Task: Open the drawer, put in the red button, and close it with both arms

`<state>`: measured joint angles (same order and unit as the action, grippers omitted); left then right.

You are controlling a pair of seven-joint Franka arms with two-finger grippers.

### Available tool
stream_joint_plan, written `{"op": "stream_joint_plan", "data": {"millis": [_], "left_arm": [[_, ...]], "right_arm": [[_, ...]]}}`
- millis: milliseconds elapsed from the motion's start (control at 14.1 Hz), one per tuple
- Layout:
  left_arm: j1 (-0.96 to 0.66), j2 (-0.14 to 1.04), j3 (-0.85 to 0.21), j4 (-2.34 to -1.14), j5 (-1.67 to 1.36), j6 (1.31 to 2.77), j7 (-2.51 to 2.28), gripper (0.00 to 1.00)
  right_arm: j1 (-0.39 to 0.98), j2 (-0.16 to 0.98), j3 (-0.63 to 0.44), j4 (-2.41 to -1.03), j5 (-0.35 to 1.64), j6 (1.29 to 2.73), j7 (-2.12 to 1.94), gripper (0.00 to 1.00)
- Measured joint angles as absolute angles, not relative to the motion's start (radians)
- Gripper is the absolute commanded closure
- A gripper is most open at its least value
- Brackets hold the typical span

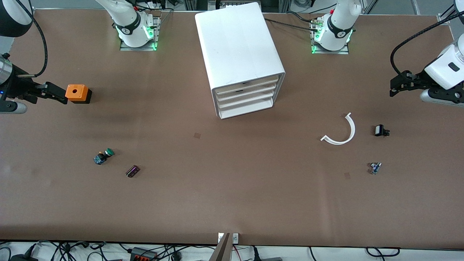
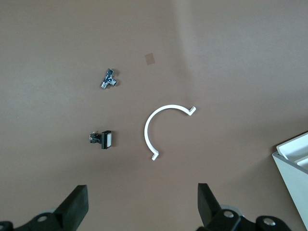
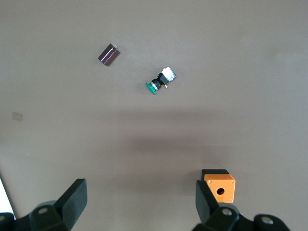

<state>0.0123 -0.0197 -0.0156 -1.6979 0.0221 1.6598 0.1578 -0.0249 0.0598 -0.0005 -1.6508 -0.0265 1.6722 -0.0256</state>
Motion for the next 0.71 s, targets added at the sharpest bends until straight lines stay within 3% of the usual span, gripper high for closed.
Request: {"op": "stream_joint_plan", "data": {"millis": [710], "left_arm": [[0.007,0.015,-0.02,-1.64,-0.015,1.606,0.083,0.0]], "right_arm": [[-0.025,0.06,0.0,-1.651,-0.026,1.672,-0.026,0.0]]}}
